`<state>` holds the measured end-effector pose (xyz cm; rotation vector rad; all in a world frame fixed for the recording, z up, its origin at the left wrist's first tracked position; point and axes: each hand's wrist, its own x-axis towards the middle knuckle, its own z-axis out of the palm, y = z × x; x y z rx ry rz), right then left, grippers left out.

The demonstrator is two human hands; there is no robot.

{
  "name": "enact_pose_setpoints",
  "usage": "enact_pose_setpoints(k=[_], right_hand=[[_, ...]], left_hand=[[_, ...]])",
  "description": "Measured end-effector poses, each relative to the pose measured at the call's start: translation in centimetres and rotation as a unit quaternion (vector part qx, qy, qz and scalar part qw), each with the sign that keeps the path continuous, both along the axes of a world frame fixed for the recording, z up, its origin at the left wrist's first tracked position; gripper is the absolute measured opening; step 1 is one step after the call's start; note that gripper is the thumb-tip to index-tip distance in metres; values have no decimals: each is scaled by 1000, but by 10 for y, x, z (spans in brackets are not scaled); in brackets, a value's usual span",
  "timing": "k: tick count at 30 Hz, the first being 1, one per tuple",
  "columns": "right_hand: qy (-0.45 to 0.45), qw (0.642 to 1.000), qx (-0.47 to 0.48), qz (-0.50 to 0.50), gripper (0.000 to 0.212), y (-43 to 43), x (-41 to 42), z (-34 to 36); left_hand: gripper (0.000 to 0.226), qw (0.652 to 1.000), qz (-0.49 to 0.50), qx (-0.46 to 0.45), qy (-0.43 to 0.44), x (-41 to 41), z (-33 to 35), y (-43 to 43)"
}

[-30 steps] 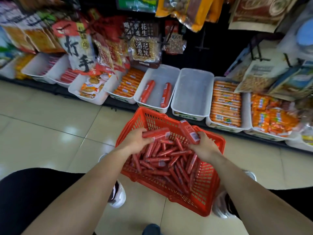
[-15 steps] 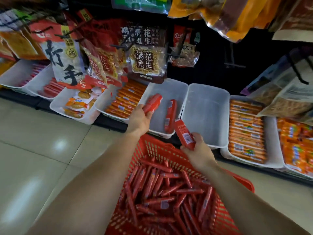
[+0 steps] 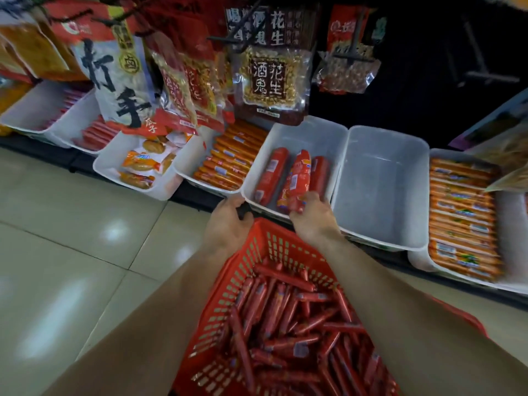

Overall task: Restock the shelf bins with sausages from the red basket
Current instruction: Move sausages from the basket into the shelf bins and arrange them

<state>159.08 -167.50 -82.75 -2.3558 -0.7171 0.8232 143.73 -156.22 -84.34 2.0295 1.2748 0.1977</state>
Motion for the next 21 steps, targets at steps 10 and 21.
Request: enact_pose_setpoints(k=[10, 21], right_hand=[[-81, 996, 5, 39, 49, -116, -27, 12], [-19, 985, -128, 112, 51, -209, -56, -46]], left_hand=[[43, 997, -33, 34, 64, -27, 30, -76], [69, 976, -106, -36, 186, -79, -23, -162]])
